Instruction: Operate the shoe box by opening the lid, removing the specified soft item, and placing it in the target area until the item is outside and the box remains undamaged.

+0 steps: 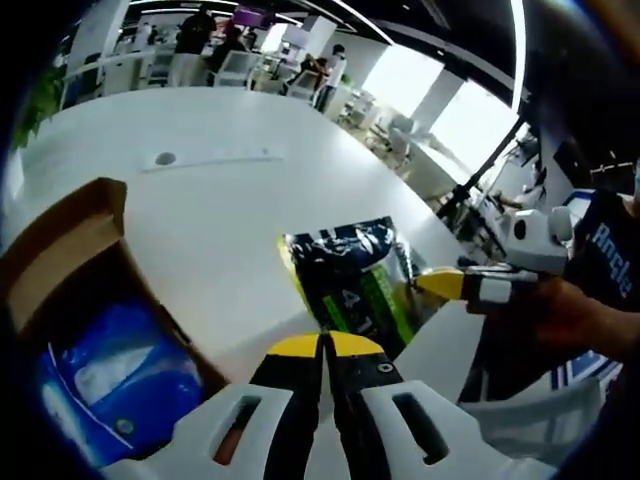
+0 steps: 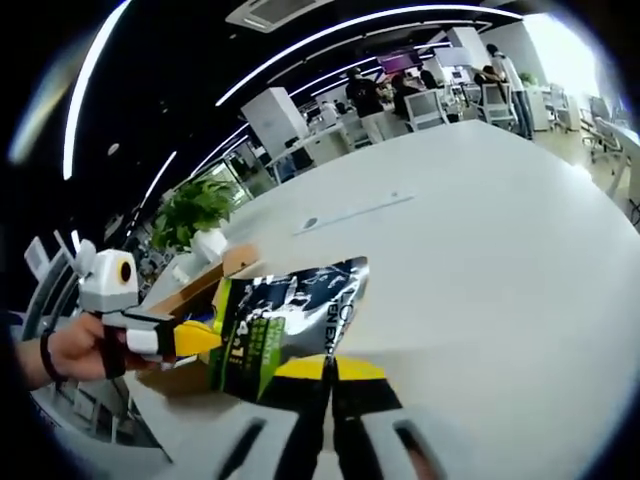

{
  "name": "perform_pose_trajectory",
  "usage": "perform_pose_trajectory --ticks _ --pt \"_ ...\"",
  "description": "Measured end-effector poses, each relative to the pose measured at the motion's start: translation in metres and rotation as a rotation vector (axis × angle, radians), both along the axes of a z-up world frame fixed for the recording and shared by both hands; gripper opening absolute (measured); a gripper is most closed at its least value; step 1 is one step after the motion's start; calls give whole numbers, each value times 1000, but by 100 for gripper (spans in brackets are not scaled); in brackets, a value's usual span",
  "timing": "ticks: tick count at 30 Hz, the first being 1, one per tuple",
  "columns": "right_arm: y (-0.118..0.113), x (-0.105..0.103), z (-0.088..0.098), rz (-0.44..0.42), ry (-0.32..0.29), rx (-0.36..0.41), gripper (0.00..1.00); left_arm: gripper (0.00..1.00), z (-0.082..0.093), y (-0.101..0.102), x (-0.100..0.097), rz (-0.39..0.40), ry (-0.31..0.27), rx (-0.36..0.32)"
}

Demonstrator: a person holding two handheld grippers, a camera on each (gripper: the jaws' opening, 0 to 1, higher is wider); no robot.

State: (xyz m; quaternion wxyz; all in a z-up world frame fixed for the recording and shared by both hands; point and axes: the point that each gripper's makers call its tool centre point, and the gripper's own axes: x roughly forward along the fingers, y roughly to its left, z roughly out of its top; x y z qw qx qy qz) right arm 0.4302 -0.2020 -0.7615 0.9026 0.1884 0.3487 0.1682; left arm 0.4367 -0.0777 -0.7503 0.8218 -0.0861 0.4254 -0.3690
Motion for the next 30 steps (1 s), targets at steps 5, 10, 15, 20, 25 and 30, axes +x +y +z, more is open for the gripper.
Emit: perform_pose_trajectory --ticks 5,10,15,20,25,30 --pt "-4 8 -5 -2 7 3 0 0 -6 -4 7 -9 -1 20" --pt "-7 13 -10 -4 16 5 0 0 -12 -9 11 -30 -10 45" --pt "-11 17 -18 0 30 3 0 0 -19 -13 14 -51 -16 75" --pt "-16 22 -24 0 42 -1 0 0 -26 -17 18 -69 -20 89" --pt "-22 26 -32 -5 59 -4 0 0 -29 -22 21 -85 -24 93" --pt "-24 28 -36 -2 69 -6 0 0 -34 -26 22 -116 -40 125"
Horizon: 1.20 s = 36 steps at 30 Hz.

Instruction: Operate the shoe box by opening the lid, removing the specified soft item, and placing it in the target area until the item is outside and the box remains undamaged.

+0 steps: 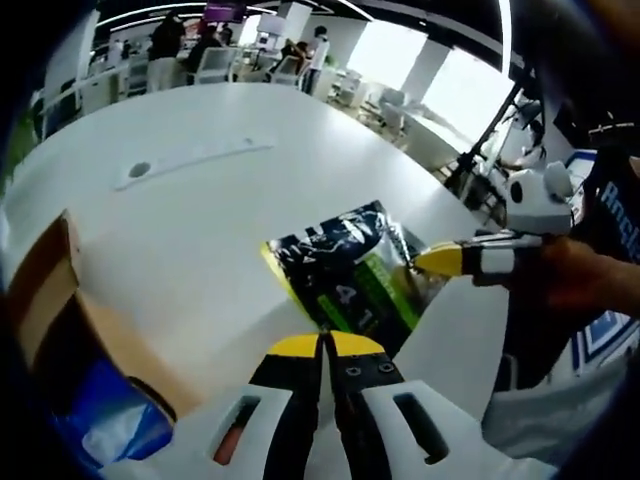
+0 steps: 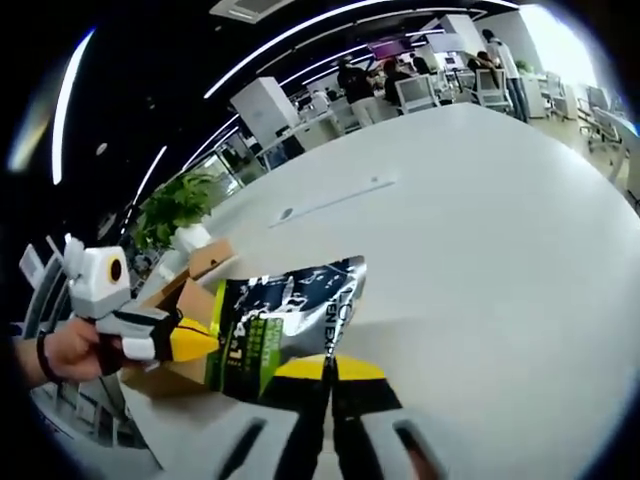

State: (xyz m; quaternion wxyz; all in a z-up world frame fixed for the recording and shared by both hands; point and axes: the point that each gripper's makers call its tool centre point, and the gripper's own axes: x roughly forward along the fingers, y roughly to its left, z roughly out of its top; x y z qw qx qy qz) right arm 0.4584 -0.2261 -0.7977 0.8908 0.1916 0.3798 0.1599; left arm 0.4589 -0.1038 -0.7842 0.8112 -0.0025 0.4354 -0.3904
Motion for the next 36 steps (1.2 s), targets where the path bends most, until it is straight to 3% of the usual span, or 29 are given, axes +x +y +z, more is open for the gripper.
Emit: perform_pose_trajectory --ticks 10,16,26,30,36 --pt "-5 5 -12 -8 20 4 0 0 -13 -5 4 -66 -27 79" --pt "-2 10 -17 1 29 4 0 1 -26 -5 2 -142 -52 176" --pt "-2 12 -32 9 62 3 0 1 -36 -4 2 -181 -48 253" --pt "0 12 -36 16 68 5 0 1 -49 -3 8 -199 -49 314" --pt "-3 12 -39 10 74 6 0 1 -57 -4 13 -205 -35 333"
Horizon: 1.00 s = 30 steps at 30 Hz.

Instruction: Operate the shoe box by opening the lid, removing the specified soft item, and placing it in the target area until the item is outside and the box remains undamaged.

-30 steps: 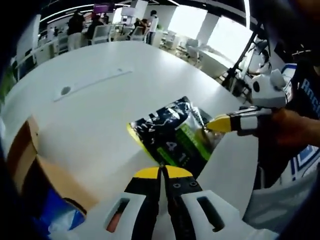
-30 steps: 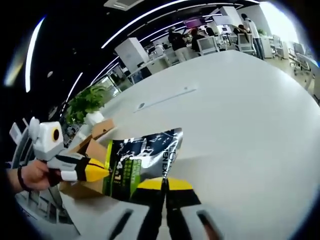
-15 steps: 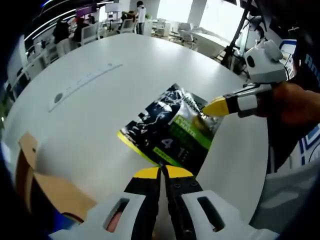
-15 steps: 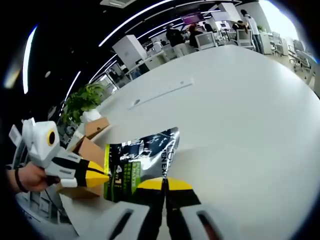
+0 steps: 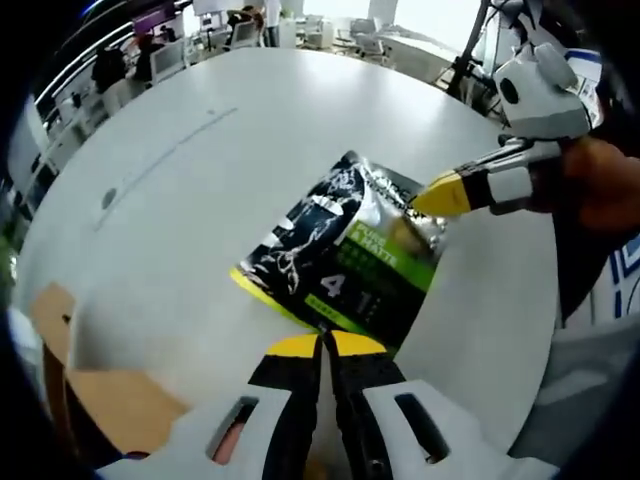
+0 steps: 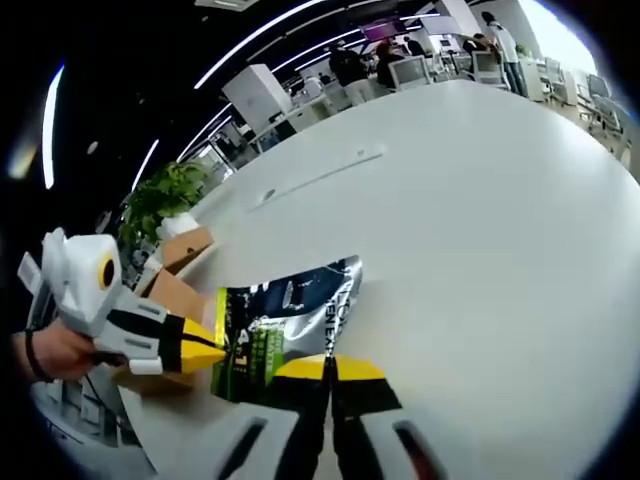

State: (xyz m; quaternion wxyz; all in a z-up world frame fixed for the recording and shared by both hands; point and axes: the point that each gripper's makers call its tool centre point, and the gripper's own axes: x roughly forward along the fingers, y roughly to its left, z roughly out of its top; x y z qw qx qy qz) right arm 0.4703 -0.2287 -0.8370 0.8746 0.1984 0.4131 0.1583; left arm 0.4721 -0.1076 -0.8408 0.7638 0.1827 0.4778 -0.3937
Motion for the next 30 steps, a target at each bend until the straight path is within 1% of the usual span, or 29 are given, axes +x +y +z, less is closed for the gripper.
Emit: perform_pose_trajectory --ticks 7,9,12,15,20,24,30 --pt "-1 -2 -6 -4 10 0 0 1 -6 -1 2 7 16 8" --pt "0 -2 -8 -1 13 0 0 1 -4 0 1 6 19 14" --pt "-1 -4 -11 -4 25 -3 0 1 -5 -1 0 2 26 14" --pt "-2 -6 -14 -11 35 -1 0 1 -5 -1 1 18 33 8" --pt "-1 -7 -17 -7 39 -6 0 1 -9 -1 -2 8 39 26" --pt "-2 -7 -17 -15 44 -2 0 1 -9 0 -4 18 46 24" --pt "-4 -7 -17 -15 52 -3 0 2 -11 0 -5 13 60 30"
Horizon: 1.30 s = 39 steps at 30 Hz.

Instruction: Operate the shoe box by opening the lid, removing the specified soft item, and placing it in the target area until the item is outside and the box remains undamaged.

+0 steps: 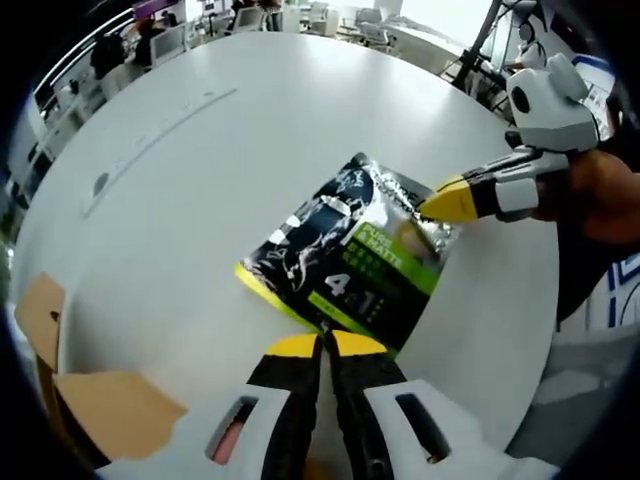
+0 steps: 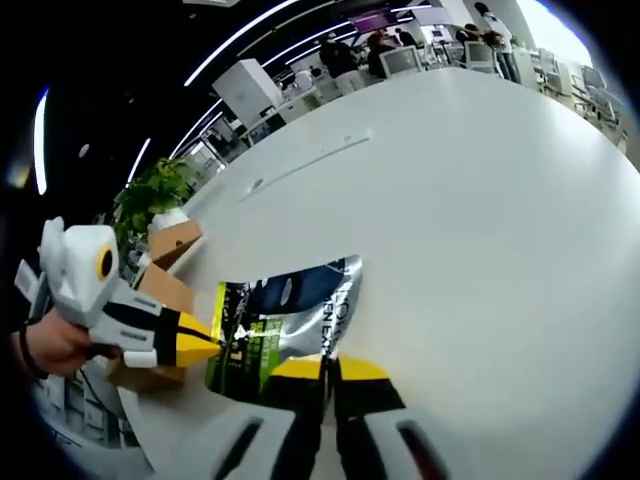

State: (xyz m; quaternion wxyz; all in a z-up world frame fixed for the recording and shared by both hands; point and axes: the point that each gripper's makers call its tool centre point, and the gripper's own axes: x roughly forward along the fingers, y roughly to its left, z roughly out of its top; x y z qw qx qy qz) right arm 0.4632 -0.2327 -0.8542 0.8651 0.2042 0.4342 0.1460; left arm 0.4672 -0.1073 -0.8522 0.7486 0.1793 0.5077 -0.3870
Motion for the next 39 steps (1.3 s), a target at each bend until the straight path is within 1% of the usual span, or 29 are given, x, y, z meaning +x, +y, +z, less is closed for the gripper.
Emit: perform_pose_trajectory --ticks 6,11,14,17,19,23,26,30,32,33,37,39 --pt "0 -1 1 -9 -1 -5 3 3 -1 1 -1 2 3 7" --pt "-3 -4 4 -20 -4 -12 8 3 0 1 -2 9 11 6" --pt "-3 -5 9 -25 -21 -14 10 3 3 1 -4 7 12 4" --pt "-4 -6 12 -27 -24 -16 11 1 3 6 -7 29 25 8" --pt "-5 -7 13 -32 -23 -18 12 2 5 8 -10 37 30 10" --pt "-6 -13 14 -31 -17 -33 14 3 11 10 -11 43 20 11" --pt "-7 -17 16 -37 -13 -38 14 4 18 11 -12 52 16 -2" --pt "-9 -21 21 -36 -19 -49 14 5 30 11 -12 47 -11 -31" --pt "-10 -22 22 -40 -19 -51 14 5 36 12 -12 61 -19 -51" --pt "-9 -25 24 -40 -21 -50 14 5 41 12 -12 76 -25 -78" --pt "-9 -32 27 -34 -22 -63 14 5 52 14 -15 98 -44 -109" --pt "-9 -37 29 -39 -22 -64 14 6 58 12 -17 66 -71 -114"
